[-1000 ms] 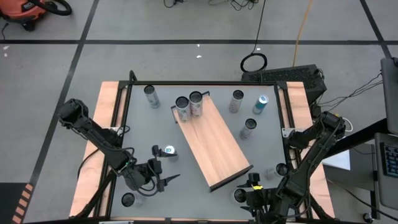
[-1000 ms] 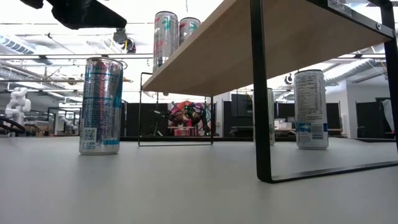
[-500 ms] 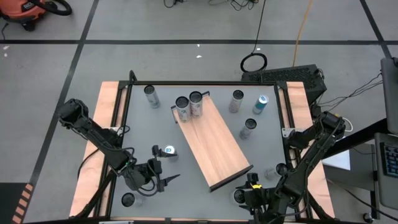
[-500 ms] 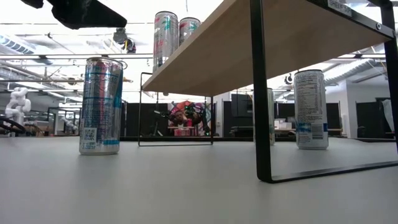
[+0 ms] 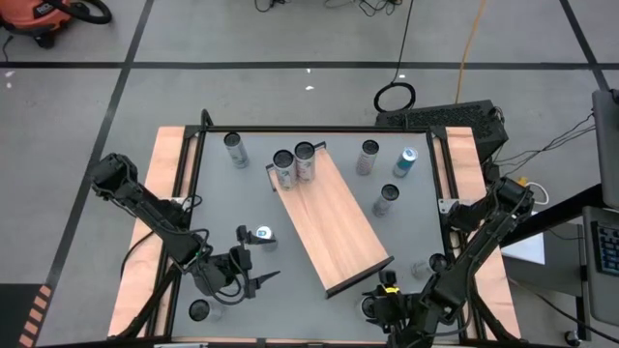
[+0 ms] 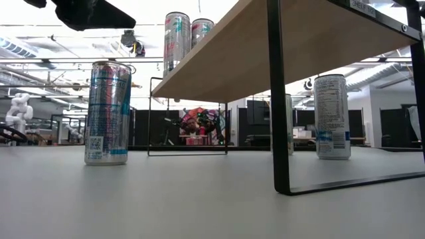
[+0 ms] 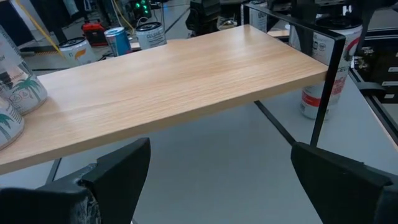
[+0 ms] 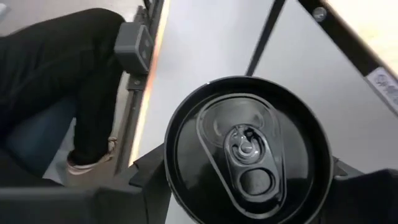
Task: Place canned beverage on shelf
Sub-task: Put the white-pink soda can on the shelf aligned with the other white-pink soda cans
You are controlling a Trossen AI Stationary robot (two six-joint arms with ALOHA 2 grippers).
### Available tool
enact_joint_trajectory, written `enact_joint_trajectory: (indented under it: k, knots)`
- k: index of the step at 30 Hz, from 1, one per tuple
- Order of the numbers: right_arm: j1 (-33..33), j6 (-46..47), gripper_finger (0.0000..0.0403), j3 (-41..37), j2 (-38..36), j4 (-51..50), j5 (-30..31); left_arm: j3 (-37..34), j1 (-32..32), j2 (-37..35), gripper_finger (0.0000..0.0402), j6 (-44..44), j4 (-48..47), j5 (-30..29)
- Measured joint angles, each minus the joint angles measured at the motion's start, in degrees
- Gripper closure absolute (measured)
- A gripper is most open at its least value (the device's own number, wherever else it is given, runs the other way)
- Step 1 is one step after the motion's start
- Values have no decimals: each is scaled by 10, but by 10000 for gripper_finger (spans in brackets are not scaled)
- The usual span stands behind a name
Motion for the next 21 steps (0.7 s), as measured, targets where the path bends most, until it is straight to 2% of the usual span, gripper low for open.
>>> enact_joint_trajectory:
  k: [12,21]
  knots:
    - [1,-4,192,74,-2,-1,5,0,0,0,14,0,7,0]
    - [1,-86,192,158,-2,-3,19,0,0,0,14,-2,11,0]
